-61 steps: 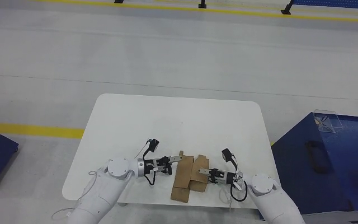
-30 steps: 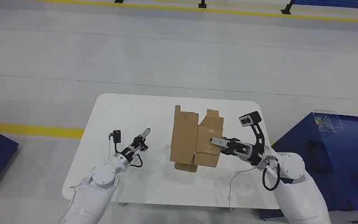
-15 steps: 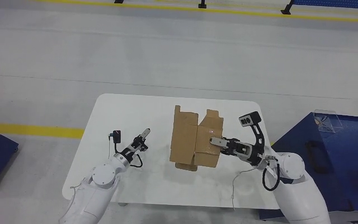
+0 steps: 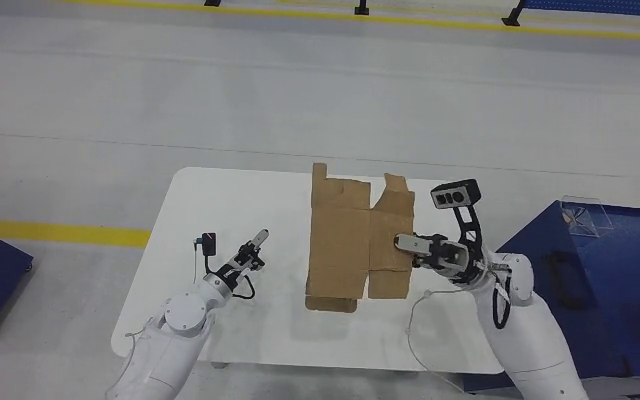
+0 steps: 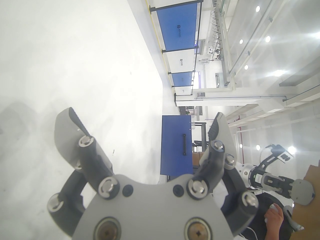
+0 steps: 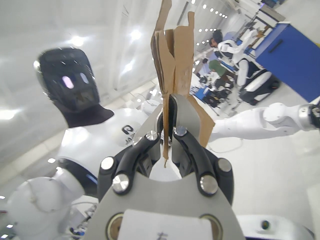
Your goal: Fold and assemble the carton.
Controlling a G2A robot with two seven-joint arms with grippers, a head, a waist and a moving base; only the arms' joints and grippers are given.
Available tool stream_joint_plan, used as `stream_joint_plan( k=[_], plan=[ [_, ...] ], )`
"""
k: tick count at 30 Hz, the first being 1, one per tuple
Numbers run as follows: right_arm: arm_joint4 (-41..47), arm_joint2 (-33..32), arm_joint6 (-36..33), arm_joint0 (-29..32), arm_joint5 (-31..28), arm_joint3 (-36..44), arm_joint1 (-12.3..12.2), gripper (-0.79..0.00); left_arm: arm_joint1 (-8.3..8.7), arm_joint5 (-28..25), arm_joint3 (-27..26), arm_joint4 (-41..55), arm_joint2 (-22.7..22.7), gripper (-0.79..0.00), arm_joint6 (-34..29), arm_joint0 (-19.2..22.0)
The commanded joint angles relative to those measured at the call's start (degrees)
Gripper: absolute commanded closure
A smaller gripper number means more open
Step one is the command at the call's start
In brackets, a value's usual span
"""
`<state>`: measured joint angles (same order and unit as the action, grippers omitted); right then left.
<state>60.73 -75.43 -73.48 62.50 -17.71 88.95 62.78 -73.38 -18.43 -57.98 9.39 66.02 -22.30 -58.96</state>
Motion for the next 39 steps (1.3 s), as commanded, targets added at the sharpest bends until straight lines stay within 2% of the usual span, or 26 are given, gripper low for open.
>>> stream_joint_plan(
  k=[1,4,5,8,14,17,20,23,26,29,31,33,34,37,39],
  plan=[
    [11.5,2.2,-0.1,-0.1,10.8,-2.7,0.5,0.0,0.0,0.0,0.0,0.0,0.0,-0.785,0.0,0.0],
    [25.4,6.3,0.0,0.1,28.5,-5.4,1.4,0.0,0.0,0.0,0.0,0.0,0.0,-0.785,0.0,0.0],
    [30.6,8.3,0.8,0.7,36.0,-6.3,1.7,0.0,0.0,0.0,0.0,0.0,0.0,-0.785,0.0,0.0],
    [41.0,12.8,4.6,1.1,53.1,-7.4,2.5,0.0,0.0,0.0,0.0,0.0,0.0,-0.785,0.0,0.0],
    [72.2,19.9,26.9,2.6,75.4,-5.0,3.3,0.0,0.0,0.0,0.0,0.0,0.0,-0.785,0.0,0.0],
    [88.6,26.6,38.4,2.0,75.7,-2.7,2.9,0.0,0.0,0.0,0.0,0.0,0.0,-0.785,0.0,0.0],
    [101.0,28.9,49.5,0.2,75.7,-0.9,1.8,0.0,0.0,0.0,0.0,0.0,0.0,-0.785,0.0,0.0],
    [108.3,28.7,56.6,-0.4,75.7,-0.2,0.8,0.0,0.0,0.0,0.0,0.0,0.0,-0.785,0.0,0.0],
    [112.1,27.4,60.6,-0.6,75.7,0.3,0.2,0.0,0.0,0.0,0.0,0.0,0.0,-0.785,0.0,0.0],
    [104.9,22.4,57.5,-1.2,75.7,0.7,0.2,0.0,0.0,0.0,0.0,0.0,0.0,-0.785,0.0,0.0],
    [94.4,17.6,51.1,-0.5,75.3,1.1,0.5,0.0,0.0,0.0,0.0,0.0,0.0,-0.785,0.0,0.0],
    [79.9,12.1,41.4,0.5,70.9,2.4,0.9,0.0,0.0,0.0,0.0,0.0,0.0,-0.785,0.0,0.0],
    [71.0,10.1,36.1,1.2,67.4,3.3,1.1,0.0,0.0,0.0,0.0,0.0,0.0,-0.785,0.0,0.0],
    [41.4,6.1,16.7,3.0,49.8,2.4,1.2,0.0,0.0,0.0,0.0,0.0,0.0,-0.785,0.0,0.0],
    [29.1,4.4,6.9,2.6,37.8,-0.8,1.1,0.0,0.0,0.0,0.0,0.0,0.0,-0.785,0.0,0.0]
  ],
)
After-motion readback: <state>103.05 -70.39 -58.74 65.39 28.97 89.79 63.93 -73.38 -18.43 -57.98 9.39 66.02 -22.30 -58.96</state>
